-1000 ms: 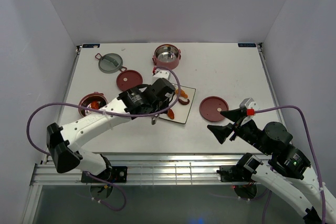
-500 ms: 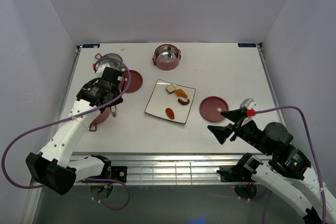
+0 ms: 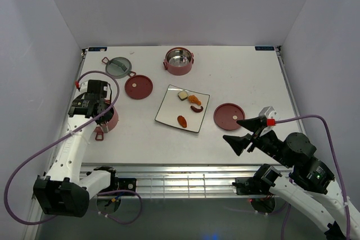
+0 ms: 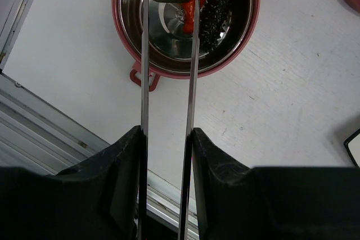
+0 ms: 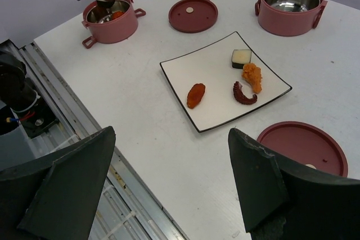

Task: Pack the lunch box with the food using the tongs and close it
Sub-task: Place the fake food in the packing box.

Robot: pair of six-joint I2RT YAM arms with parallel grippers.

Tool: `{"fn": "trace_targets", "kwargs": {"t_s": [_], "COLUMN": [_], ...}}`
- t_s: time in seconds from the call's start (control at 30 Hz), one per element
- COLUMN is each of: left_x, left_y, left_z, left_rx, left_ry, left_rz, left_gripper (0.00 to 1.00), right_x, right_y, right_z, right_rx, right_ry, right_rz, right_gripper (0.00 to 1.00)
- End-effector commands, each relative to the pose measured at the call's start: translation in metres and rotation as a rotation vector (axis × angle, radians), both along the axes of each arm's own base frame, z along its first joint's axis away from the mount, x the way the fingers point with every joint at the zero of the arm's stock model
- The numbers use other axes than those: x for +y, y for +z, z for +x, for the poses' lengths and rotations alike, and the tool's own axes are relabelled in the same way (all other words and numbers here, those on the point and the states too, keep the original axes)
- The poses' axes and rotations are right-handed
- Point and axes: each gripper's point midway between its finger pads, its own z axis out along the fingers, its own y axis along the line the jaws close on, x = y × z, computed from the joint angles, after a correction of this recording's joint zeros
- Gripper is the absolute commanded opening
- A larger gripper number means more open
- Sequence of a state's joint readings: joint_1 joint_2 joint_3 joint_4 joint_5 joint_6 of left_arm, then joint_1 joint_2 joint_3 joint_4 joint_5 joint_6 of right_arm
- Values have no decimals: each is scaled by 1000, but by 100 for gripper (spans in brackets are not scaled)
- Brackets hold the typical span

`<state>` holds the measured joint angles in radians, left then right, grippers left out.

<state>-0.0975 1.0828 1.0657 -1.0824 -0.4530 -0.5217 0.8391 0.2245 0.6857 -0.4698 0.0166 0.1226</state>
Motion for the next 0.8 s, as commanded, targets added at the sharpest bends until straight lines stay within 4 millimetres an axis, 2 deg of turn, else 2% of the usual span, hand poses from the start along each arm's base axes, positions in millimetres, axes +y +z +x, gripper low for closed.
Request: {"fn": "trace_targets", "kwargs": {"t_s": [0.0, 0.17, 0.3, 0.63, 0.77], "left_x": [-3, -6, -5, 4, 3], "left_y": [1, -14, -19, -8, 2], "left_z": [10, 9, 6, 3, 5], "left_rx": [-53, -5, 17, -8, -27], "left_ry": [-30, -29, -8, 42, 25], "left_rz": [-29, -62, -60, -25, -27], "left_gripper": [47, 47, 47, 60, 61], "right_x": [-4, -5, -6, -6, -7], "right_y": [23, 24, 24, 23, 23], "right_z": [-3, -3, -3, -2, -2], "right_rx": [-60, -62, -64, -59, -59], "right_ry": [2, -5, -11, -15, -18], "right_rz": [47, 49, 48, 45, 45], "right_gripper": [87, 87, 87, 87, 87]}}
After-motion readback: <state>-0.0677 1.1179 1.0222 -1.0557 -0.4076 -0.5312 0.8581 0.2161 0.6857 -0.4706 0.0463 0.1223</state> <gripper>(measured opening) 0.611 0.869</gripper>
